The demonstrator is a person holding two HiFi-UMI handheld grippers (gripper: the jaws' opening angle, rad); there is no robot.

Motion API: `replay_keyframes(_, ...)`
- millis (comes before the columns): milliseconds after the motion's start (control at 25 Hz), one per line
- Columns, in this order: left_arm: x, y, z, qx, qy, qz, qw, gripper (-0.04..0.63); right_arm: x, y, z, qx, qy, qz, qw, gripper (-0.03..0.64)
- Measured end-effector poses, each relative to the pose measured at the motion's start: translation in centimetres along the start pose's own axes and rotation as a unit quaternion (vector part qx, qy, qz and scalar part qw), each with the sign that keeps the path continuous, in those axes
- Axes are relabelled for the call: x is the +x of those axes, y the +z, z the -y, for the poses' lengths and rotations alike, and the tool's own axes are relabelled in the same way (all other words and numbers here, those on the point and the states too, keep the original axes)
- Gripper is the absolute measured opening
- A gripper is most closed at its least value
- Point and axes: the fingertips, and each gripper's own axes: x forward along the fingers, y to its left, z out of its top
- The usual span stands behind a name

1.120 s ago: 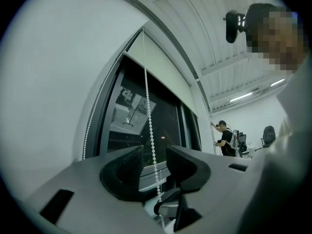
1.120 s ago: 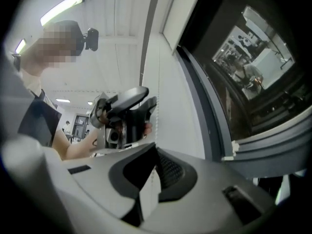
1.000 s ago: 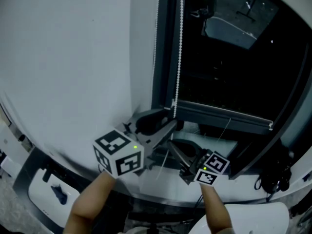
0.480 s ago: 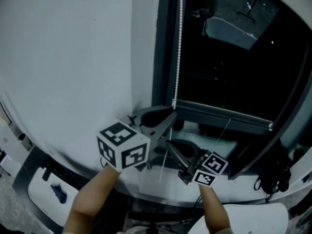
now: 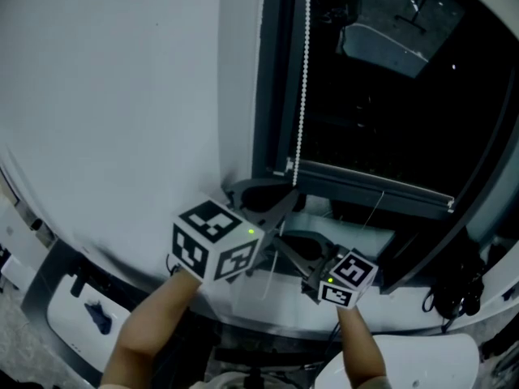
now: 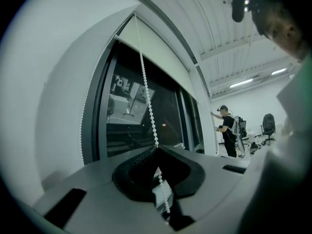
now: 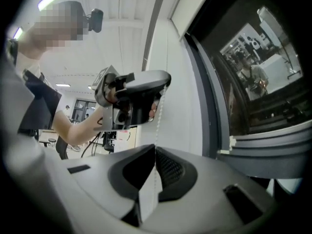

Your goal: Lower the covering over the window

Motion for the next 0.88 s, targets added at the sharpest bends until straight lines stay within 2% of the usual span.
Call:
replay_keyframes(120,-0.7,-0.2,-0.4,0.018,0.018,0.003,0.9997,0.023,-1.0,0.4,0.2,0.022,0.005,0.017,1.000,0.023)
replay_keyframes(160,-0.8,-0.4,-0.5,0.020,0.021,-0.001,0.9996,0.023,-1.5,1.1,0.4,0.037,0.007,0.031,0.999,0.059)
replay_keyframes(240,-1.0,-1.4,-0.5,0.019,0.022,-0.015,0.9995,0.023,-2.7,3.0,1.2,0.062,0.005,0.064,0.996,0.077)
replay_keyframes(320,-1.2,-2.9,-0.3,0.019,0.021,-0.030,0.9992,0.023,-3.7,5.6,2.4,0.067,-0.009,0.098,0.993,0.080)
replay_keyframes(400,-1.1,-4.3,-0.1,0.018,0.020,-0.042,0.9987,0.023,-4.2,8.3,3.3,0.054,-0.021,0.116,0.992,0.080)
replay_keyframes(560,-0.7,-7.4,0.9,0.018,0.014,-0.074,0.9970,0.023,-3.5,11.7,3.6,0.014,-0.029,0.111,0.993,0.080)
replay_keyframes(720,-0.2,-11.5,2.4,0.020,-0.002,-0.116,0.9930,0.023,-2.3,13.5,3.5,-0.011,-0.032,0.108,0.994,0.101)
replay_keyframes(880,-0.4,-17.1,3.3,0.000,-0.014,-0.173,0.9849,0.023,-1.1,14.1,3.3,-0.029,-0.031,0.096,0.994,0.107)
